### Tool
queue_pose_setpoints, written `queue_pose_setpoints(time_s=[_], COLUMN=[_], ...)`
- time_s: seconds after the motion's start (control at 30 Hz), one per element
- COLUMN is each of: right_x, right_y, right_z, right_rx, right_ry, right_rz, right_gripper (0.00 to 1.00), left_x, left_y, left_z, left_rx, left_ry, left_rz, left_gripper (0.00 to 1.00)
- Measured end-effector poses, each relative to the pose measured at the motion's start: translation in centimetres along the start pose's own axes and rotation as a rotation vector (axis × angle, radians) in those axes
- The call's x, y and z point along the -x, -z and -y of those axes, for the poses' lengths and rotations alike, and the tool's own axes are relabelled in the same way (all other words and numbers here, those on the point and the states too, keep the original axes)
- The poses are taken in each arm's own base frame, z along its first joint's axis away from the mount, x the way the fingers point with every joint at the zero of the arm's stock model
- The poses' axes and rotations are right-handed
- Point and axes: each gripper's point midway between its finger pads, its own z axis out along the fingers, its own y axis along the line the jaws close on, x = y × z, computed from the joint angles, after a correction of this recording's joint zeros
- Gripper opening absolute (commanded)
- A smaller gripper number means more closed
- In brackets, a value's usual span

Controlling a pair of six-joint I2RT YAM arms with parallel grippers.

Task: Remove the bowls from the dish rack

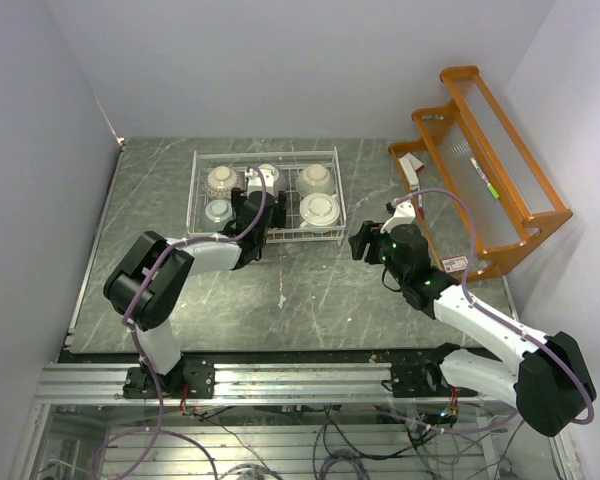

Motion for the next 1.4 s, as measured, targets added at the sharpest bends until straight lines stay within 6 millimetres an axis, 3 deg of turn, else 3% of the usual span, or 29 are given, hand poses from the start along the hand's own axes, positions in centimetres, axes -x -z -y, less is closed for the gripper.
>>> queue_pose_setpoints(time_s=[0.3,0.47,0.73,0.93,0.97,1.4], right_x=[-0.4,-0.4,-0.4,-0.5,-0.6,-0.8], right_y=[-0.2,-0.2,-0.2,-0.3,-0.4,-0.6], right_z=[-0.1,-0.1,-0.1,-0.1,-0.1,-0.7], right_rx=[0.005,0.005,0.005,0.004,0.004,0.033], right_ry=[0.002,0.002,0.002,0.003,0.003,0.005], right_rz=[-0.012,-0.013,-0.013,-0.017,-0.017,-0.031], right_gripper=[0.61,0.61,0.61,0.61,0.61,0.61], left_x=[-0.2,0.0,0.8,0.8,0.8,1.0], left_y=[-0.3,-0.5,-0.9,-0.9,-0.9,-0.4], left_z=[0.0,0.1,0.4,0.4,0.5,0.3], left_rx=[-0.003,-0.004,-0.005,-0.005,-0.004,0.024], left_ry=[0.012,0.016,0.024,0.026,0.023,-0.005], left_rz=[-0.004,0.004,0.021,0.021,0.015,-0.009], left_gripper=[0.86,0.74,0.47,0.18,0.08,0.07])
